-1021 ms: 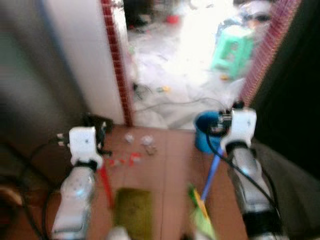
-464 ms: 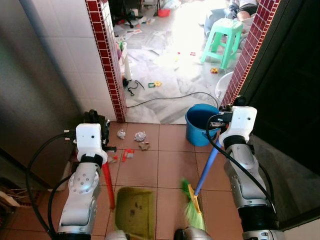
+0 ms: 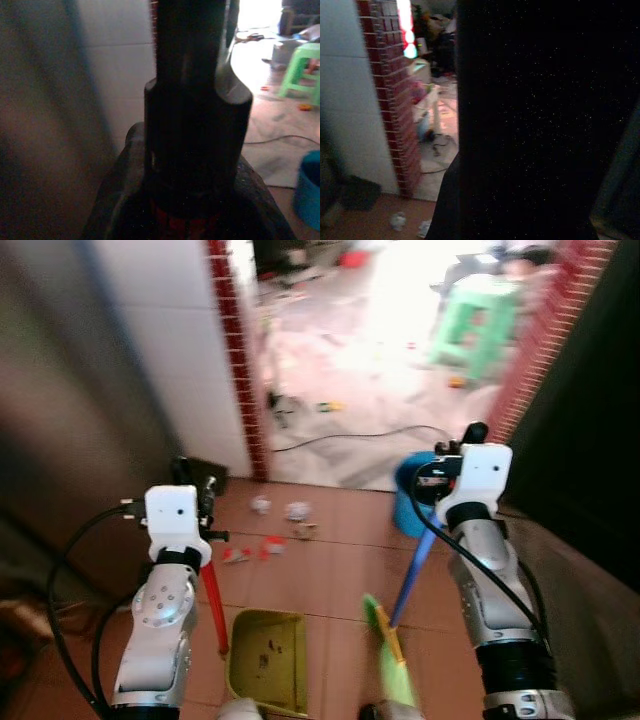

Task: Sweep floor

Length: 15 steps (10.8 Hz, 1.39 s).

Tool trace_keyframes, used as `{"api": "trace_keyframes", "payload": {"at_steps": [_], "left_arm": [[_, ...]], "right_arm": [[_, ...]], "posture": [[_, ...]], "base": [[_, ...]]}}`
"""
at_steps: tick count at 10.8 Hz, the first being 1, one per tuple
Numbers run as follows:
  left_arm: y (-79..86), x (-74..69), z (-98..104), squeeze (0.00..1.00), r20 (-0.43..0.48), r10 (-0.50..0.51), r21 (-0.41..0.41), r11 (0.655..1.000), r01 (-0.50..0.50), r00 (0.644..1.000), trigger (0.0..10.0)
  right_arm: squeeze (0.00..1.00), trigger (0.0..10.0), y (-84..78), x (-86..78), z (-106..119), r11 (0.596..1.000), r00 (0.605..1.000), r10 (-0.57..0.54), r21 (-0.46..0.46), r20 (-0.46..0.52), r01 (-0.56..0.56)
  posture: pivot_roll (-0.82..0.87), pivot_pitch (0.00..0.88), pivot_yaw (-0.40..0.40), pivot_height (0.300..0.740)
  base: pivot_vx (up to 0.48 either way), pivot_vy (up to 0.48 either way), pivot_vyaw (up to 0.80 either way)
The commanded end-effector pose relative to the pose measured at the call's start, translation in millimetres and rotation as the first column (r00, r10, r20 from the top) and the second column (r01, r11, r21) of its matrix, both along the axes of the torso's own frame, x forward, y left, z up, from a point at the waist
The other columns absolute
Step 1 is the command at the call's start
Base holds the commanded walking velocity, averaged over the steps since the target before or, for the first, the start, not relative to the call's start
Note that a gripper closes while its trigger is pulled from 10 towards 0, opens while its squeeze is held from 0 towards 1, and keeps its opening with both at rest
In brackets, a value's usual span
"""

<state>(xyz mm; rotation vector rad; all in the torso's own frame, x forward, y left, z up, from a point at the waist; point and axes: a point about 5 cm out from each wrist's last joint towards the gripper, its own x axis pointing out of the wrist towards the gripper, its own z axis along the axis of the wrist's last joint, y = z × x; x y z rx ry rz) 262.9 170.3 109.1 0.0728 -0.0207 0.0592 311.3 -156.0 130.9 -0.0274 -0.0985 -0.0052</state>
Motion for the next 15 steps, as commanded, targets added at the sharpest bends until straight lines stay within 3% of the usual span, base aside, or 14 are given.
{"api": "trace_keyframes", "payload": {"at_steps": [1, 12, 15], "left_arm": [[1.5, 3.2, 18, 0.0, 0.075, 0.003, 0.007, 1.0, -0.004, 0.997, 10.0], [-5.9, 10.3, 25, 0.0, 0.097, -0.02, -0.013, 1.0, 0.022, 0.995, 10.0], [-7.6, 11.9, 28, 0.0, 0.11, -0.028, -0.002, 1.0, 0.029, 0.993, 10.0]], "right_arm": [[0.0, 10.0, 4.9, 3.9, 11, 1.0, 0.999, 0.029, 0.002, 0.042, -0.029], [0.0, 10.0, -2.4, 8.3, 19, 0.996, 0.995, -0.024, -0.084, 0.092, 0.032], [0.0, 10.0, -1.6, 10.9, 22, 0.993, 0.993, -0.034, -0.112, 0.11, 0.047]], "posture": [[-0.03, 0.004, 0.014, 0.74], [-0.03, 0.022, 0.024, 0.74], [-0.03, 0.02, 0.022, 0.74]], "base": [[0.341, 0.337, 0.0], [0.354, 0.323, 0.0], [0.466, 0.0, 0.0]]}}
